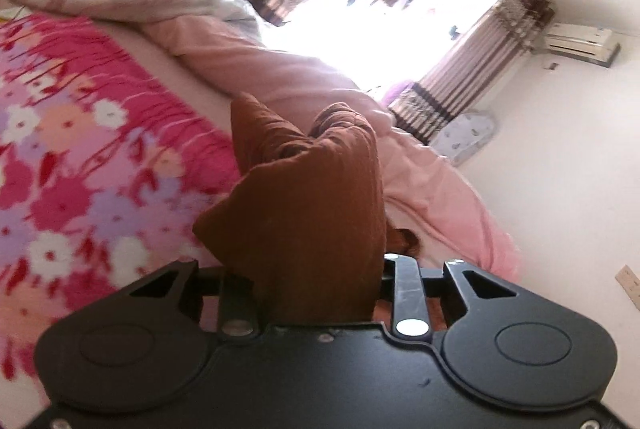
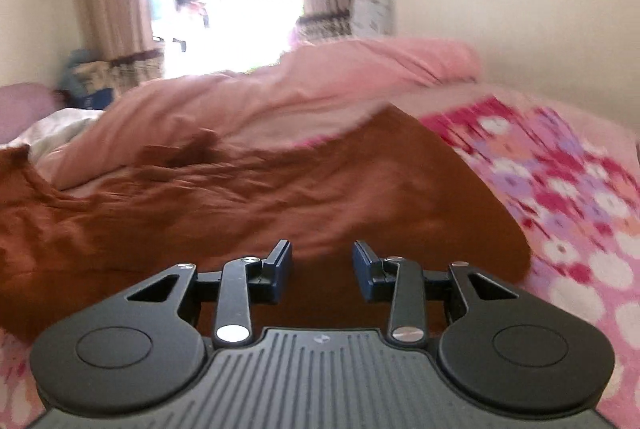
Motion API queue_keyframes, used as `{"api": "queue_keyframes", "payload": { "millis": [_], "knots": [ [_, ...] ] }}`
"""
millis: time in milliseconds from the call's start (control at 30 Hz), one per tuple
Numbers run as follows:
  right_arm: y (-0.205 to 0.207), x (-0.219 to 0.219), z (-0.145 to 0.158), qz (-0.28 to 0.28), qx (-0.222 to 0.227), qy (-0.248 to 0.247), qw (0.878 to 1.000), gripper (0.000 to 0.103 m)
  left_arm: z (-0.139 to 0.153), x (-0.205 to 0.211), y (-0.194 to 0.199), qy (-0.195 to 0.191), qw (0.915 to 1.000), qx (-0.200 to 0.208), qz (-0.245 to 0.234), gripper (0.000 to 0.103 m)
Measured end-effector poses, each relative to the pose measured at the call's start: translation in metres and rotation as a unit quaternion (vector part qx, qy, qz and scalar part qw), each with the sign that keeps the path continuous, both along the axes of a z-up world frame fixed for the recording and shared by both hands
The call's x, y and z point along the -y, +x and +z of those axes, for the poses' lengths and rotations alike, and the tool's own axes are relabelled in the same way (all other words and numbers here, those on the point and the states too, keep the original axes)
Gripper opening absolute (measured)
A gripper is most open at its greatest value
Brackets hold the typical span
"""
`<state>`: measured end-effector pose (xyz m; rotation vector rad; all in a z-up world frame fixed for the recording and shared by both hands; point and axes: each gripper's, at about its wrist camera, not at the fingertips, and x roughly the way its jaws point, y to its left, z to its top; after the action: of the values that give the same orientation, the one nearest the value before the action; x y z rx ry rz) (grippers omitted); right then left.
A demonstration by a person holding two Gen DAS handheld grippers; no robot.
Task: Fold large clothes
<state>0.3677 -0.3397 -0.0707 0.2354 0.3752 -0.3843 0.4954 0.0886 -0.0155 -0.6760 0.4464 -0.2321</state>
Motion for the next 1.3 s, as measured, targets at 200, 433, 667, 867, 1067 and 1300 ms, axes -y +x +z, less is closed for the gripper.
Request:
{"api": "queue_keyframes", "payload": {
  "millis": [200,433,667,867,1067,1300],
  "knots": [
    [0.007,0.02,-0.015,0.006,-0.003,0.042,0.999,0.043,0.036,0.061,0.003,0.004,0.998,0.026,-0.057,0.025],
    [-0.027,0.062,0.007,-0.005,0.038,0.096,0.995,0.043,0.073,0.181,0.001,0.006,0.9845,0.065,-0.163,0.024],
    [-0.076,0.113,0.016,-0.045,0.05,0.089,0.994,0.043,0.027,0.326,0.015,0.05,0.9668,0.027,-0.249,0.034],
    [-0.108,0.136,0.014,-0.068,0.037,0.085,0.993,0.043,-0.036,0.399,0.036,0.126,0.9469,-0.027,-0.295,0.078],
    [-0.119,0.145,0.014,-0.069,0.043,0.107,0.991,0.043,0.01,0.382,0.03,0.069,0.9354,0.003,-0.347,0.081],
    [-0.12,0.137,0.021,0.015,0.088,0.197,0.976,0.052,0.042,0.282,-0.035,0.146,0.9542,0.071,-0.251,0.081]
  ]
}}
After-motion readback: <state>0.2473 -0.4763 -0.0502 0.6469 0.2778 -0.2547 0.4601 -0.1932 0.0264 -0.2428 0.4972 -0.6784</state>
